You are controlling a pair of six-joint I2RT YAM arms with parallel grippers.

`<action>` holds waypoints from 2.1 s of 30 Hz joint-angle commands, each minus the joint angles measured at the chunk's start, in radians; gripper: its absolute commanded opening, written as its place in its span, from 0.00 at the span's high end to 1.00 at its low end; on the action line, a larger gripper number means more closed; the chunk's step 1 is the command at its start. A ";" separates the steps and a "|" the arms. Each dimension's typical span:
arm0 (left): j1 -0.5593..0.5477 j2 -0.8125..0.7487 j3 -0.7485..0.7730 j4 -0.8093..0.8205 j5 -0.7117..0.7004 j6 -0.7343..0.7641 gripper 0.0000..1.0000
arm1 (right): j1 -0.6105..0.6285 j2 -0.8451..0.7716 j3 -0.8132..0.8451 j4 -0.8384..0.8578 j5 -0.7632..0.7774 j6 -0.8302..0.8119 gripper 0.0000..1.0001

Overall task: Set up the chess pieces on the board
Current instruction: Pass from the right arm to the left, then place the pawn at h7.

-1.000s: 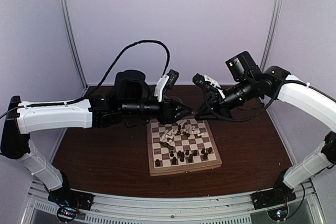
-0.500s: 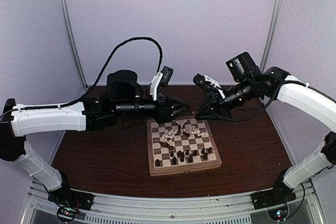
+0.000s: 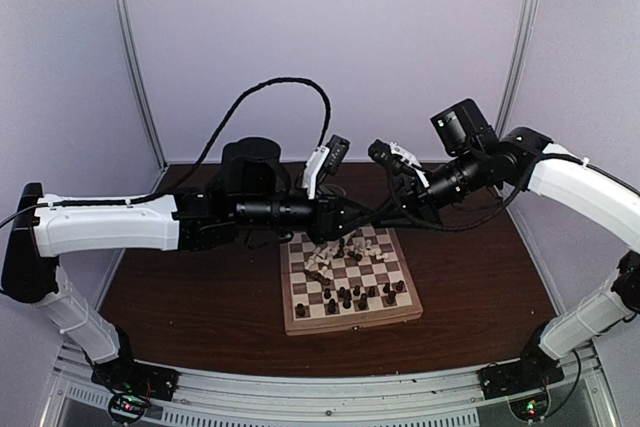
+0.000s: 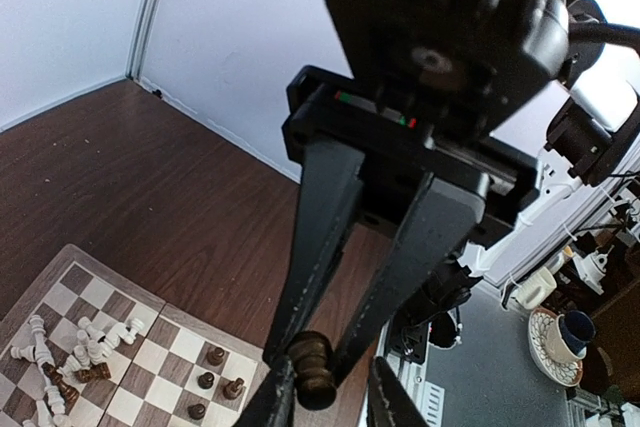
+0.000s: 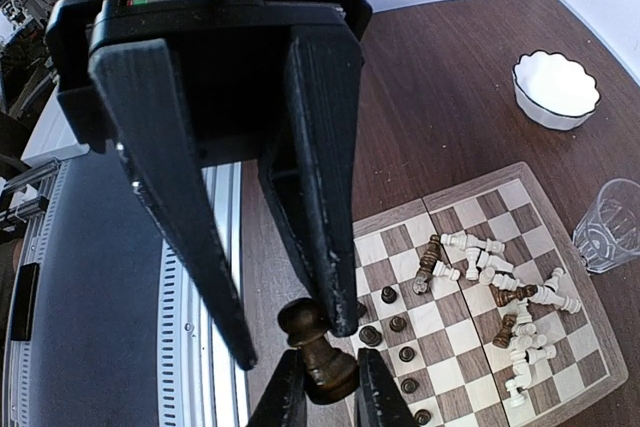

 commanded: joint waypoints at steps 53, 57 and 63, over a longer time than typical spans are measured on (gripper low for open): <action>0.045 0.379 0.282 -1.020 -0.254 0.315 0.95 | -0.456 -0.302 -0.431 0.128 -0.069 -0.099 0.43; 0.051 0.391 0.281 -1.019 -0.248 0.313 0.95 | -0.456 -0.302 -0.432 0.127 -0.070 -0.102 0.43; 0.062 0.393 0.266 -1.019 -0.241 0.301 0.95 | -0.455 -0.301 -0.433 0.127 -0.072 -0.103 0.43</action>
